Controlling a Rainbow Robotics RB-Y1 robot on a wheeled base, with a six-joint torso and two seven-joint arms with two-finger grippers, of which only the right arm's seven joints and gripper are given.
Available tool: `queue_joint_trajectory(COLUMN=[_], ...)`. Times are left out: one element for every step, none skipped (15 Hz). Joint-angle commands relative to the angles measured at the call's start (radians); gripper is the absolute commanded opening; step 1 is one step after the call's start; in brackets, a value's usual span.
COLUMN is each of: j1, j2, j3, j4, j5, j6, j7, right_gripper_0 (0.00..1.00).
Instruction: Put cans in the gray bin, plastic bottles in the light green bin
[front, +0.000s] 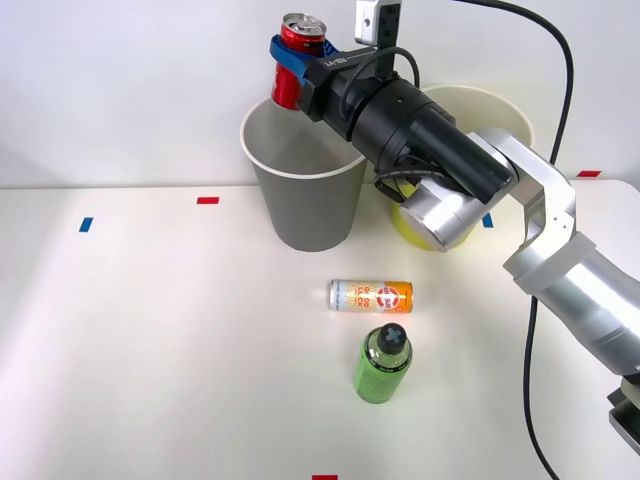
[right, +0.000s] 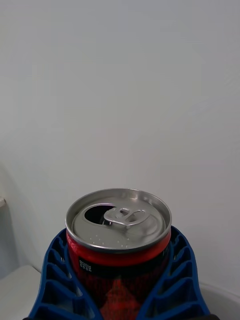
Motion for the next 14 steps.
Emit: queue_joint_trajectory(j1=[-0.056,-0.068,-0.082,-0.09,-0.093,-0.093,-0.093,-0.093,-0.093,-0.093,-0.093,-0.093,-0.093,-0.091], j2=[0.003,0.006,0.008,0.008,0.008,0.008,0.008,0.005,0.002,0.003,0.002,0.0,-0.003,-0.006], j3=[0.053,0.062,0.076,0.087,0.091,0.091,0.091,0.091,0.091,0.091,0.091,0.091,0.091,0.091], j4=[0.134,0.161,0.19,0.213,0.233,0.233,0.233,0.233,0.233,0.233,0.232,0.232,0.23,0.23], j5=[0.0,0.0,0.0,-0.002,-0.002,-0.005,-0.009,-0.011,-0.009,-0.009,-0.008,-0.008,-0.006,-0.003], j6=[-0.075,-0.088,-0.105,-0.122,-0.145,-0.147,-0.148,-0.147,-0.147,-0.148,-0.154,-0.164,-0.171,-0.173], j7=[-0.002,-0.002,0.001,-0.002,-0.005,-0.01,-0.013,-0.013,-0.01,-0.008,-0.007,-0.01,-0.005,-0.004], right_gripper_0=[0.0,0.0,0.0,0.0,0.0,0.01,0.14,0.38,0.62,0.94,1.0,1.0,1.0,1.0])
